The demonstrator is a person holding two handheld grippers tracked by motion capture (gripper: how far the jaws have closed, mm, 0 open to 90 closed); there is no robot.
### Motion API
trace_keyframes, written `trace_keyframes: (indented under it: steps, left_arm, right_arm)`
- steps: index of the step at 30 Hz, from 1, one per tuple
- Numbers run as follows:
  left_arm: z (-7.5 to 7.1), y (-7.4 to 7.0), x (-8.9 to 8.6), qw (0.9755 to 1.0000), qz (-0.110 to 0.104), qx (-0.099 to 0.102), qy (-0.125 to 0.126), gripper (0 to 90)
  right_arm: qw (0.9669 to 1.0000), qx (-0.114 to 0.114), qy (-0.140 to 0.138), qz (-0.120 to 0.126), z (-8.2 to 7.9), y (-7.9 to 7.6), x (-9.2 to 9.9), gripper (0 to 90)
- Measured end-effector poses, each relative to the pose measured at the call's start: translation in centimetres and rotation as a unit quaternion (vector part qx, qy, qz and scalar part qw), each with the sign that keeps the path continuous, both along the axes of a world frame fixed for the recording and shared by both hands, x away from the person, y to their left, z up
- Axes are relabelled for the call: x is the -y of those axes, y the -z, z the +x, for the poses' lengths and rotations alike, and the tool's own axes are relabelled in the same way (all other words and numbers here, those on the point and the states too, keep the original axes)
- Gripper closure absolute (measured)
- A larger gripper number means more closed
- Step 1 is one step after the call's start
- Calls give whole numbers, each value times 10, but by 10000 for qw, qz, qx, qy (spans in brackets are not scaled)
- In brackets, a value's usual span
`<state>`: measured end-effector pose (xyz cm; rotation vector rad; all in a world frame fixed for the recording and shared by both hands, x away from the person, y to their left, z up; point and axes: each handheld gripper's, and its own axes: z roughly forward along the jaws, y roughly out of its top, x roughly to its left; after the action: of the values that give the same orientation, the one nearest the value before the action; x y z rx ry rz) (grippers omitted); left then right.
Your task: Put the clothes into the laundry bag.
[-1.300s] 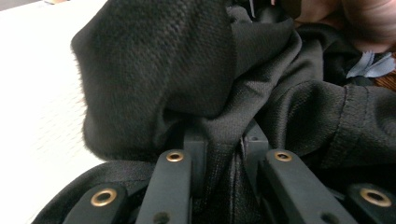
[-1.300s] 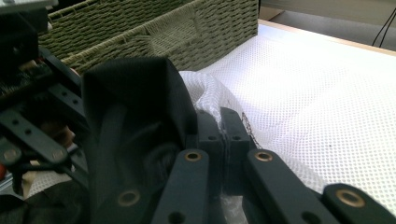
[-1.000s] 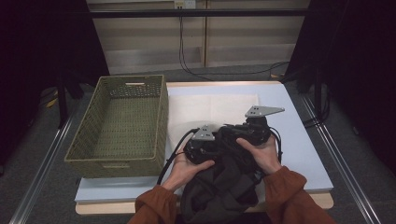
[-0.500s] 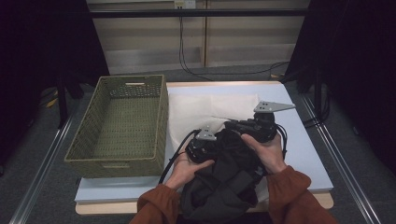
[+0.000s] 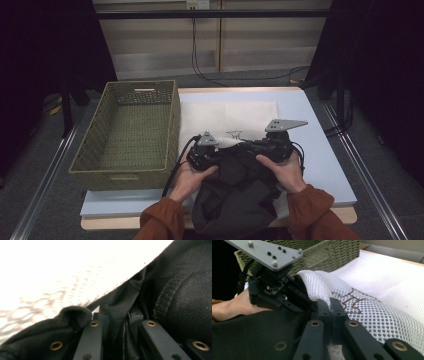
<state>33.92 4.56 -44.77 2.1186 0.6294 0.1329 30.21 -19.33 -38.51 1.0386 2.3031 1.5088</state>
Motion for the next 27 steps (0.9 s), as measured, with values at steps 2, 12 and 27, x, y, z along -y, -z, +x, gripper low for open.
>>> trace_keyframes:
  steps: [2,12,27]
  left_arm:
    - [1,-1,-4,9999,-114,-47,92,753]
    - [-23,-26,-22,9983,-290,178,465,540]
    - [-30,-12,-22,9994,-72,37,347,641]
  right_arm:
    - [10000,-22,4,13,1,2,1,896]
    - [9999,-48,64,98,5,2,8,896]
    - [9998,-16,168,124,7,0,14,896]
